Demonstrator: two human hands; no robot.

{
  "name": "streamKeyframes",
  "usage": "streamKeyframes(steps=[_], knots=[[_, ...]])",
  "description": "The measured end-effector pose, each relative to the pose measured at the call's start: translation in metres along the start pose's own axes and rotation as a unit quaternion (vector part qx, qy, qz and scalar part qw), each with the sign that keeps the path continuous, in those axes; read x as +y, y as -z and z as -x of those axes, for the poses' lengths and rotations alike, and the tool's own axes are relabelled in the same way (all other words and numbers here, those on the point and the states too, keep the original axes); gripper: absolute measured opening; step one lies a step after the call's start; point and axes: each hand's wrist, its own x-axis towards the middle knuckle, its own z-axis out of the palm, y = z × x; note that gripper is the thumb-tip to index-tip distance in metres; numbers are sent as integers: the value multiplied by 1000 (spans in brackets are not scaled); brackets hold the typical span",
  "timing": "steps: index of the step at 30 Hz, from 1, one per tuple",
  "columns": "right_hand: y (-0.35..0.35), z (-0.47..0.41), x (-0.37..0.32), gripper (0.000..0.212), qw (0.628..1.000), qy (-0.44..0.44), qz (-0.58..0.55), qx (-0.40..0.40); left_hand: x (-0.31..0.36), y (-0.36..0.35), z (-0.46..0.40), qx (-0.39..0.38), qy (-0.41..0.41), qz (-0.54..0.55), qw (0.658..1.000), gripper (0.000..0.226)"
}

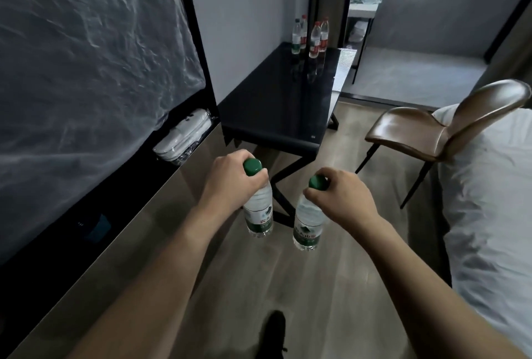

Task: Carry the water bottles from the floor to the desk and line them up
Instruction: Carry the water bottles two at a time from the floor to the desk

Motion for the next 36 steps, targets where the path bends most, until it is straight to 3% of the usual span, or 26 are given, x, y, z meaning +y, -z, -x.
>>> streamKeyframes(steps=[11, 19, 26, 36], knots=[[13, -179, 37, 23, 997, -66, 10, 43, 20, -80, -199, -46, -61, 16, 997, 18], [27, -292, 109, 23, 994, -96, 8, 51, 56, -159, -313, -82, -75, 21, 994, 21], [52, -409, 181, 26, 997, -73, 10, 16, 103, -239, -413, -66, -49, 4, 997, 22], [104, -556, 248, 26, 998, -45, 11, 36, 171, -308, -536, -27, -49, 27, 998, 18]])
